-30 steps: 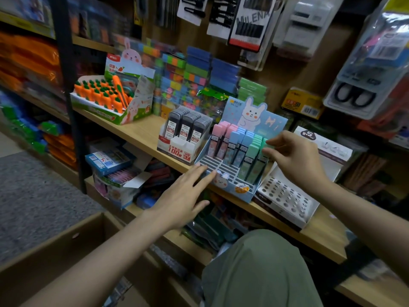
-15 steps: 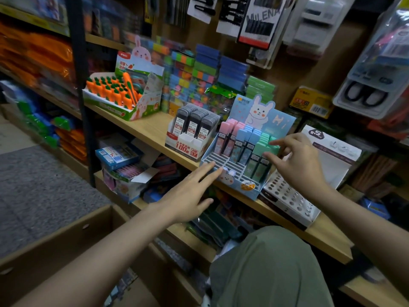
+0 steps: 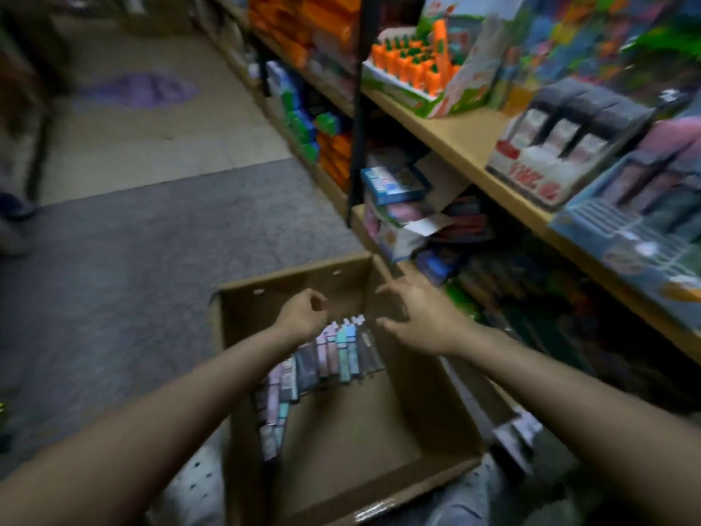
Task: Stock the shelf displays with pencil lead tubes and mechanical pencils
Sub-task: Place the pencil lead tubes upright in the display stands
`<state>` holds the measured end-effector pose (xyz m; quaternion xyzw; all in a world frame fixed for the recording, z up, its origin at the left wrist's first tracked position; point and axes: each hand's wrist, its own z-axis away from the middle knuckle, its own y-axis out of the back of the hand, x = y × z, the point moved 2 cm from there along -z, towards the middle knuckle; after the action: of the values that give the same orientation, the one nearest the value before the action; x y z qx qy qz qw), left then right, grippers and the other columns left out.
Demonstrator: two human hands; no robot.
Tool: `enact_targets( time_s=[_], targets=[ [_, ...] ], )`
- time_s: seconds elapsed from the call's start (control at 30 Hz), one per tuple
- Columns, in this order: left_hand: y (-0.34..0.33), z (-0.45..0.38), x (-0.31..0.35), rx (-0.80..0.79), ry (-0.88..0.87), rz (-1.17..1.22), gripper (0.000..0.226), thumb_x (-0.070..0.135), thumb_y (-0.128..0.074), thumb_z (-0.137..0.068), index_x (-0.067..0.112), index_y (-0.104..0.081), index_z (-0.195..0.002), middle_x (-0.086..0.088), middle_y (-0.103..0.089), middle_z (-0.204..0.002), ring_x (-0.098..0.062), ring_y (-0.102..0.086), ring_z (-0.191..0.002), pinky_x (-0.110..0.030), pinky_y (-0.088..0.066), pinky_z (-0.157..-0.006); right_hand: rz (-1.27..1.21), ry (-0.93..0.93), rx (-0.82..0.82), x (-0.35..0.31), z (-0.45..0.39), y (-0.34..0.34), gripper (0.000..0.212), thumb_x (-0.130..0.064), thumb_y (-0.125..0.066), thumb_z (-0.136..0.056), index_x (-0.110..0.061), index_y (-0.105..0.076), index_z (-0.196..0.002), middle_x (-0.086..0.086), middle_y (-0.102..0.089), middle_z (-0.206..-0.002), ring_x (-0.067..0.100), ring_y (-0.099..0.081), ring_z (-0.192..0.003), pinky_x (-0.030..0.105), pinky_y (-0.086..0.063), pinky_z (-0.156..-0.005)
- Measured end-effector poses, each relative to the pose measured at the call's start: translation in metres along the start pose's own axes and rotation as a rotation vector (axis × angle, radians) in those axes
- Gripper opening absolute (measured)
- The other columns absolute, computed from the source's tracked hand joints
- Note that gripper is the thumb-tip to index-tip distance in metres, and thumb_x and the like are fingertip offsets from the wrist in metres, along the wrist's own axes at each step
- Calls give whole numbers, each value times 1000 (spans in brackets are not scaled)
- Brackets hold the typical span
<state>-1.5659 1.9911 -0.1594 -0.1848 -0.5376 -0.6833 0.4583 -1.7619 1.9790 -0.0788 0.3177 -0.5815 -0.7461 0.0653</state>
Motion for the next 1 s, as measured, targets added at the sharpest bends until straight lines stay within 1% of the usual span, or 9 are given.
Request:
enact_targets(
  time_s=[0.1,0.2,0.27,0.33,0.43,0.57,0.67,0.8,1.0],
  targets=[
    [-7,3,-53,146,198,54,36,8,-60,-88,2,-58,-123,-20,-60,-126,-31,-58,-115,-31,-46,-95,-84,-122,-149,11,-27,-67,48,-24,-64,-90,-8,-53,-134,16,-53,-134,26,-48,-127,22,-30,-101],
    [-39,8,-90,160,308,82,47,10,-58,-87,3,-53,-133,-24,-52,-135,-35,-52,-122,-37,-43,-102,-132,-196,-256,22,-42,-128,45,-20,-61,-91,-9,-52,-134,16,-49,-138,30,-46,-129,24,-33,-104],
    [-62,9,-107,122,400,39,56,15,-58,-89,9,-42,-143,-19,-36,-149,-35,-40,-134,-36,-34,-111,-119,-216,-301,33,-47,-161,48,-19,-58,-92,-10,-48,-138,16,-42,-146,30,-39,-135,25,-30,-110],
    [-81,5,-119,84,443,-56,62,23,-56,-93,14,-30,-149,-13,-15,-159,-34,-19,-145,-36,-23,-117,-59,-224,-331,44,-52,-189,59,-24,-56,-94,-15,-35,-148,14,-28,-156,29,-28,-143,31,-27,-116],
    [-93,-16,-129,70,372,-193,69,26,-54,-94,19,-19,-153,-7,4,-162,-31,3,-149,-38,-10,-120,68,-151,-393,54,-62,-220,66,-30,-50,-96,-29,-18,-155,5,-10,-163,25,-12,-150,41,-20,-121],
    [-84,-48,-145,86,308,-366,68,28,-50,-95,22,-15,-154,-9,2,-163,-31,4,-149,-39,-5,-121,149,-15,-422,50,-83,-241,62,-36,-42,-101,-39,-10,-154,-1,4,-164,26,4,-151,48,-7,-121],
    [-93,-54,-156,48,305,-464,68,33,-43,-98,24,-7,-155,-6,5,-163,-29,7,-149,-43,3,-120,239,65,-442,41,-101,-257,62,-40,-39,-102,-39,-8,-155,-3,12,-164,26,10,-151,55,0,-119],
    [-113,-44,-165,92,242,-539,71,30,-36,-99,18,7,-155,-7,9,-163,-28,13,-149,-42,9,-119,375,171,-426,39,-109,-280,63,-52,-28,-101,-33,-1,-156,-5,11,-164,27,13,-150,60,11,-114],
    [-133,-28,-162,117,211,-506,72,18,-34,-97,14,11,-153,-8,13,-162,-25,17,-148,-41,7,-121,511,251,-457,65,-81,-282,64,-56,-19,-101,-27,-7,-156,-2,5,-164,32,11,-150,65,10,-114]
  ],
)
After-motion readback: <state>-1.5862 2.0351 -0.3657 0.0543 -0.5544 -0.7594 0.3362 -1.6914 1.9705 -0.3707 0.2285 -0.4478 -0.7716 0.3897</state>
